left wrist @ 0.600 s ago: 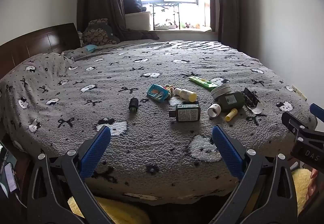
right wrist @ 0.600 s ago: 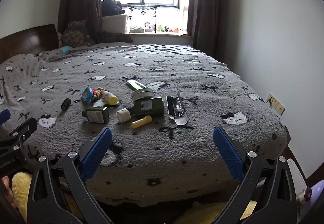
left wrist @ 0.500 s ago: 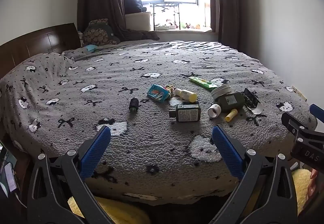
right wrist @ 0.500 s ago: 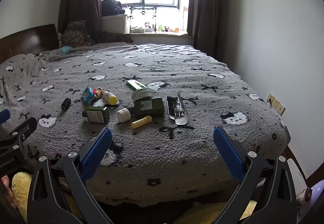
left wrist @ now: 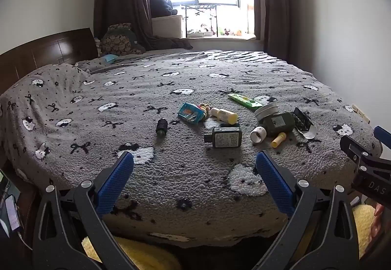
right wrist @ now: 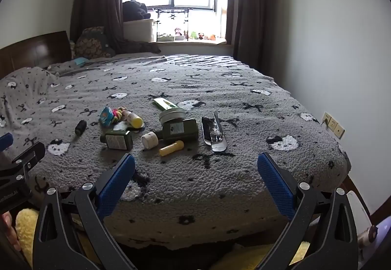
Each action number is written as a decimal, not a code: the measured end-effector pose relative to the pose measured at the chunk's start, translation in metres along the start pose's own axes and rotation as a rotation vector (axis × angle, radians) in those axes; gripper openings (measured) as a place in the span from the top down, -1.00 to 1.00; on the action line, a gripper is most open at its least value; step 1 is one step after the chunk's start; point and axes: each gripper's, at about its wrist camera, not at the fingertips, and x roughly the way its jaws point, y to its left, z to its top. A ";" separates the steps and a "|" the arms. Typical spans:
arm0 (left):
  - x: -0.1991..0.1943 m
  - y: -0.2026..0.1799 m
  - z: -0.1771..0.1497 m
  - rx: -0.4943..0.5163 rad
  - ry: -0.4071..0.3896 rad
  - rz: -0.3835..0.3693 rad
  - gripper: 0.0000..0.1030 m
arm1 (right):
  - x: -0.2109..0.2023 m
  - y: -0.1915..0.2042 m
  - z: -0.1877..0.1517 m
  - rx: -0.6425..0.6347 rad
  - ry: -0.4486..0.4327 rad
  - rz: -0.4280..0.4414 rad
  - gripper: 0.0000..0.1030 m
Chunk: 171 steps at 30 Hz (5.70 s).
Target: Collect trash
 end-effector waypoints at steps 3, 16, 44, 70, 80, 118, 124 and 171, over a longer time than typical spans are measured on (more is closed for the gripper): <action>-0.002 0.000 0.002 0.002 -0.001 0.000 -0.85 | 0.000 -0.001 0.001 0.002 -0.002 -0.001 -0.94; -0.005 -0.002 0.003 -0.003 -0.006 0.003 -0.85 | -0.002 -0.001 0.002 0.002 -0.007 0.005 -0.94; -0.004 -0.003 0.005 -0.008 -0.010 0.002 -0.85 | -0.007 0.001 -0.001 0.002 -0.022 0.010 -0.94; 0.018 0.000 -0.008 -0.011 0.022 -0.018 -0.85 | 0.006 -0.009 -0.008 -0.008 -0.035 -0.009 -0.94; 0.070 -0.002 -0.024 -0.007 0.116 -0.063 -0.84 | 0.053 -0.023 -0.027 0.011 0.072 0.026 -0.94; 0.260 -0.050 0.007 0.063 0.310 -0.149 -0.79 | 0.256 -0.059 0.009 0.048 0.271 0.044 -0.55; 0.263 -0.050 0.011 0.056 0.306 -0.163 -0.58 | 0.259 -0.059 0.012 0.038 0.261 0.069 0.12; 0.017 -0.046 -0.041 0.085 0.063 -0.172 -0.58 | -0.002 -0.030 -0.053 -0.129 0.019 0.196 0.13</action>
